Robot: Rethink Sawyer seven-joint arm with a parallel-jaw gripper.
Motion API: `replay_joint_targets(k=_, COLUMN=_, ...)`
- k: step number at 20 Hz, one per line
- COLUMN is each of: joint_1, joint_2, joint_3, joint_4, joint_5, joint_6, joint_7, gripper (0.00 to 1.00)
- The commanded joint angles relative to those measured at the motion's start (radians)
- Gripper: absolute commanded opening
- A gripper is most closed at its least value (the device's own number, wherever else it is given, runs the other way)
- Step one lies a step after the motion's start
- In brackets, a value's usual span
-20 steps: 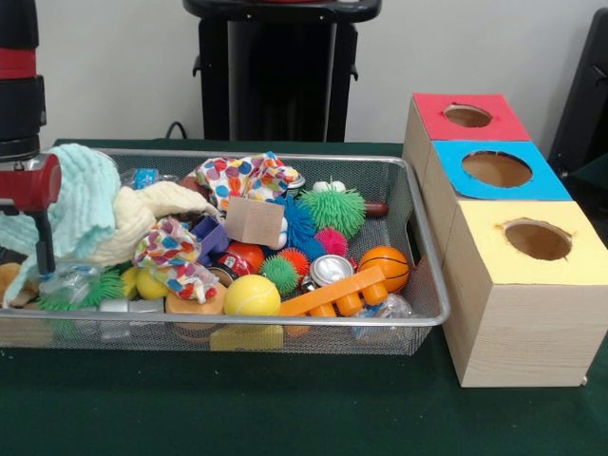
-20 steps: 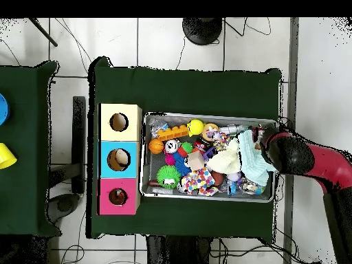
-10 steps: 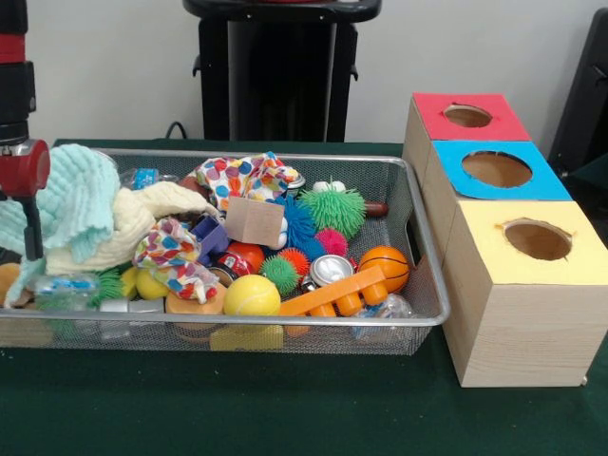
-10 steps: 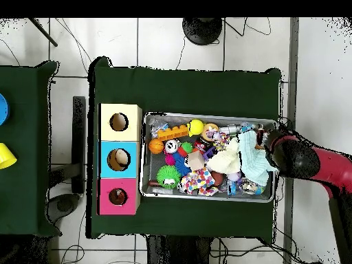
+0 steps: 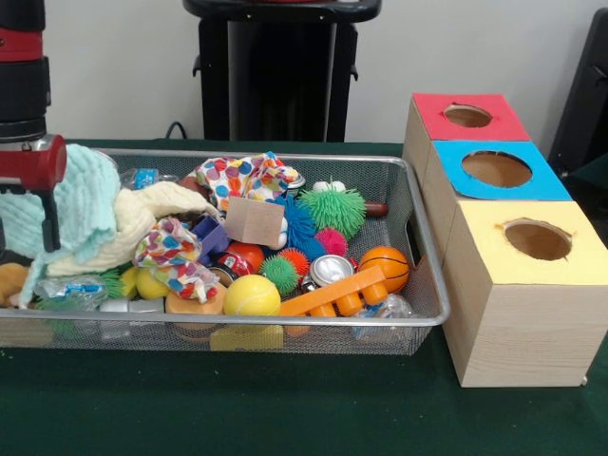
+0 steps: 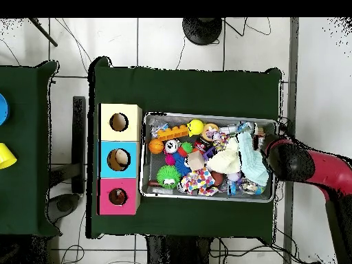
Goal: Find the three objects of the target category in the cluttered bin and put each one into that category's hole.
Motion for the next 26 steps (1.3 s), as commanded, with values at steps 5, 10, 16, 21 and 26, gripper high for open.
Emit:
replay_joint_targets(k=5, joint_1=0.019, joint_2=0.071, joint_3=-0.050, joint_4=0.030, joint_5=-0.041, joint_6=-0.040, joint_7=-0.001, gripper=1.00)
replay_joint_targets(k=10, joint_1=0.001, joint_2=0.086, joint_3=-0.043, joint_4=0.039, joint_5=-0.039, joint_6=-0.050, joint_7=-0.011, gripper=1.00)
replay_joint_targets(k=16, joint_1=-0.026, joint_2=0.090, joint_3=-0.016, joint_4=0.052, joint_5=-0.020, joint_6=-0.035, joint_7=-0.038, gripper=1.00)
replay_joint_targets(k=21, joint_1=-0.054, joint_2=0.088, joint_3=0.009, joint_4=0.061, joint_5=-0.004, joint_6=-0.011, joint_7=-0.067, gripper=1.00)
replay_joint_targets(k=26, joint_1=-0.073, joint_2=0.085, joint_3=0.027, joint_4=0.062, joint_5=0.007, joint_6=0.015, joint_7=-0.091, gripper=1.00)
